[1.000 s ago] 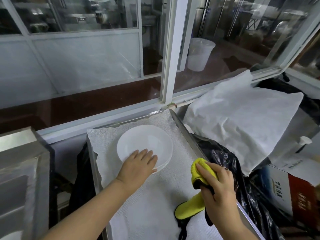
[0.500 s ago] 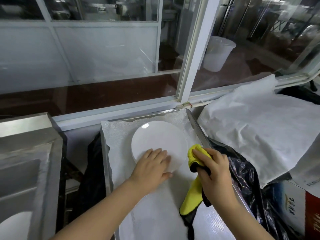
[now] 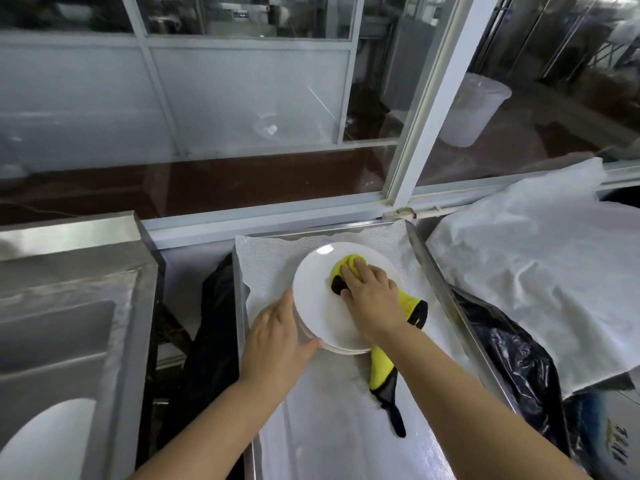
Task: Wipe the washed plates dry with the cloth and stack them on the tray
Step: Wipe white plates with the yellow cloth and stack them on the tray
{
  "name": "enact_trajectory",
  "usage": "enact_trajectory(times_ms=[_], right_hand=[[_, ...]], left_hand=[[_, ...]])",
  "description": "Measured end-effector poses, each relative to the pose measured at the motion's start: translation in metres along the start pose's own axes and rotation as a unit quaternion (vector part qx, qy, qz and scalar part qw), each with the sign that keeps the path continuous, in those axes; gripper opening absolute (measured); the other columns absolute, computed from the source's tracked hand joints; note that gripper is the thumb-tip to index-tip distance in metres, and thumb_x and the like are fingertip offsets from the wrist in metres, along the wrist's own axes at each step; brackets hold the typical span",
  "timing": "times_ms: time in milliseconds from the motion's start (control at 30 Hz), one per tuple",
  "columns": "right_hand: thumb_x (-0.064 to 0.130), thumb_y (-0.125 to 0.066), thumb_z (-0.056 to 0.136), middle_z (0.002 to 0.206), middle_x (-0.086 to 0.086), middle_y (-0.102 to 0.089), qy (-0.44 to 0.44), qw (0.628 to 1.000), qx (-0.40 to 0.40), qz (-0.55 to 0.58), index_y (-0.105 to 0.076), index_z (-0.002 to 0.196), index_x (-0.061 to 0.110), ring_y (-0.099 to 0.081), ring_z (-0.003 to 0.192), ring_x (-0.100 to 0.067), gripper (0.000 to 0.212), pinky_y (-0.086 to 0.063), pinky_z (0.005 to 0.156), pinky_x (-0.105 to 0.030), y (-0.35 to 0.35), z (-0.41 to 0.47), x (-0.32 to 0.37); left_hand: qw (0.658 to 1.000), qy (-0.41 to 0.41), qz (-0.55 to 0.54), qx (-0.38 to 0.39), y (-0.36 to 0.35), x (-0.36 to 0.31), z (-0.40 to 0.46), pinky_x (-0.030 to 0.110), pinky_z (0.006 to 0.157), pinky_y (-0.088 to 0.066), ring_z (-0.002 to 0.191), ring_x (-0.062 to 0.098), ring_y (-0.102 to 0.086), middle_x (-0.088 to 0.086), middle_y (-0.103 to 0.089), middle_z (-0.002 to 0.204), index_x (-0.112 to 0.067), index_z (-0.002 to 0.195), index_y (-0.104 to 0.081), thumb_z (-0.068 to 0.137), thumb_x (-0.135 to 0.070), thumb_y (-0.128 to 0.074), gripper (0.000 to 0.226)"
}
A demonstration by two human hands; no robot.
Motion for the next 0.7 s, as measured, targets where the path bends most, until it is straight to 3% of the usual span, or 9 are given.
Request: enact_trajectory(times_ms=[333,433,600,700], right_hand=[[0.025,-0.047,0.097,0.157,0.008,-0.022,0.206,0.976,0.007,0.067,-0.039,0.143,0.038,-0.024,0.139,-0.020,0.049,-0.021,0.103,-0.037,-0.006,-0.003,0.060],[0.023,-0.052,0.094,0.154,0.007,-0.031,0.241,0.966,0.024,0.096,-0.049,0.137,0.034,-0.029,0.139,-0.022,0.044,-0.024,0.103,-0.037,-0.004,-0.023,0.062],[0.027,-0.055,0.095,0.149,0.011,-0.038,0.221,0.970,0.036,0.098,-0.057,0.131,0.032,-0.038,0.127,-0.021,0.036,-0.028,0.092,-0.034,-0.001,-0.051,0.046],[0.008,-0.050,0.092,0.148,0.012,-0.039,0.173,0.984,0.028,0.042,-0.059,0.126,0.036,-0.039,0.115,-0.022,0.045,-0.025,0.081,-0.030,0.001,-0.065,0.031]], left_hand=[[0.999,0.032,0.002,-0.013,-0.006,0.009,0.002,0.023,0.103,-0.031,0.130,0.020,-0.042,0.003,-0.051,0.139,-0.010,0.149,-0.017,0.077,-0.050,-0.070,0.098],[0.999,0.028,0.021,-0.036,-0.001,0.007,-0.001,0.028,0.101,-0.033,0.120,0.023,-0.051,0.005,-0.060,0.127,-0.008,0.146,-0.026,0.073,-0.049,-0.075,0.097],[0.996,0.028,0.067,-0.043,0.002,0.001,-0.006,0.027,0.103,-0.031,0.119,0.019,-0.054,0.001,-0.061,0.125,-0.010,0.144,-0.028,0.073,-0.055,-0.072,0.095],[0.997,0.018,0.073,-0.027,0.005,-0.004,-0.011,0.027,0.106,-0.027,0.126,0.019,-0.046,0.002,-0.054,0.135,-0.012,0.146,-0.026,0.075,-0.047,-0.072,0.092]])
Point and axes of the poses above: each hand's wrist, its own z-axis towards the middle knuckle, its own y-axis out of the back of the hand, x = y × z, the point moved 9 cm from there along z, towards the middle knuckle
